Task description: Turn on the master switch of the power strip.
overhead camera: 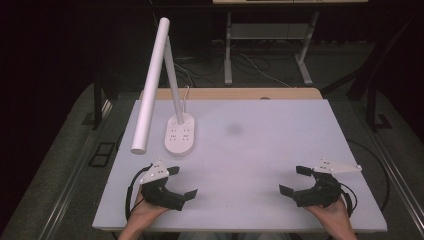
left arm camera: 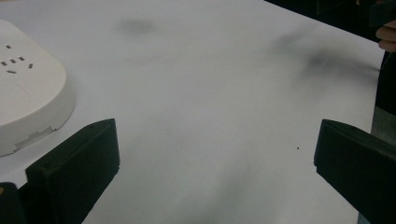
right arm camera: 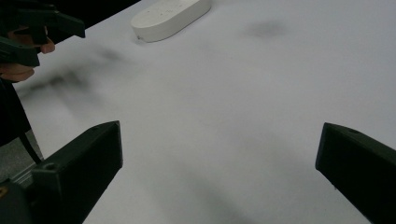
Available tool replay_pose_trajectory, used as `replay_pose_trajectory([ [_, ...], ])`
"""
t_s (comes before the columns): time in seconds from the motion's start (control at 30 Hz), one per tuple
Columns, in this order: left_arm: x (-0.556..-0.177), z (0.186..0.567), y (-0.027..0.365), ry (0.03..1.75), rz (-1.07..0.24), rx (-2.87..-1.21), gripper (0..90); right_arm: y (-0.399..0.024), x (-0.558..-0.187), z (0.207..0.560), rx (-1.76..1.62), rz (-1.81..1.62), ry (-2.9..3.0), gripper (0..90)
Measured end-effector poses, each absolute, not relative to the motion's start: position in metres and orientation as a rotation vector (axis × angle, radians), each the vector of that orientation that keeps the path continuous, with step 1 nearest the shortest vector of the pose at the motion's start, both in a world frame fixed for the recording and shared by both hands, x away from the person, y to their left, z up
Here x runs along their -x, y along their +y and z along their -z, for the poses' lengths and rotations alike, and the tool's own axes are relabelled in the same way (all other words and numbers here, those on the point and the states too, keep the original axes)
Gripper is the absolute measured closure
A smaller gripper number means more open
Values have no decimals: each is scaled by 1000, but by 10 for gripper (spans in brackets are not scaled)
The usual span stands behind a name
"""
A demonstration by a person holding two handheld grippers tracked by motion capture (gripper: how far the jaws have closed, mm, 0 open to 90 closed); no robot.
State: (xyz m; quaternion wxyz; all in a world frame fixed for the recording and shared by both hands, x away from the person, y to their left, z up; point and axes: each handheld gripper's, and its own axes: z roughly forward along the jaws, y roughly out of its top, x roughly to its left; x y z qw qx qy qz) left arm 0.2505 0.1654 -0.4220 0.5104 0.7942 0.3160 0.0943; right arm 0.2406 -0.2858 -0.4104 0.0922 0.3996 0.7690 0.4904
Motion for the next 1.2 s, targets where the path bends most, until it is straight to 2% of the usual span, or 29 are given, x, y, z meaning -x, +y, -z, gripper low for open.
replay_pose_trajectory([
  [1.2,-253,406,173,781,-204,-1925,0,-281,-239,413,-1159,-1429,2347,0],
])
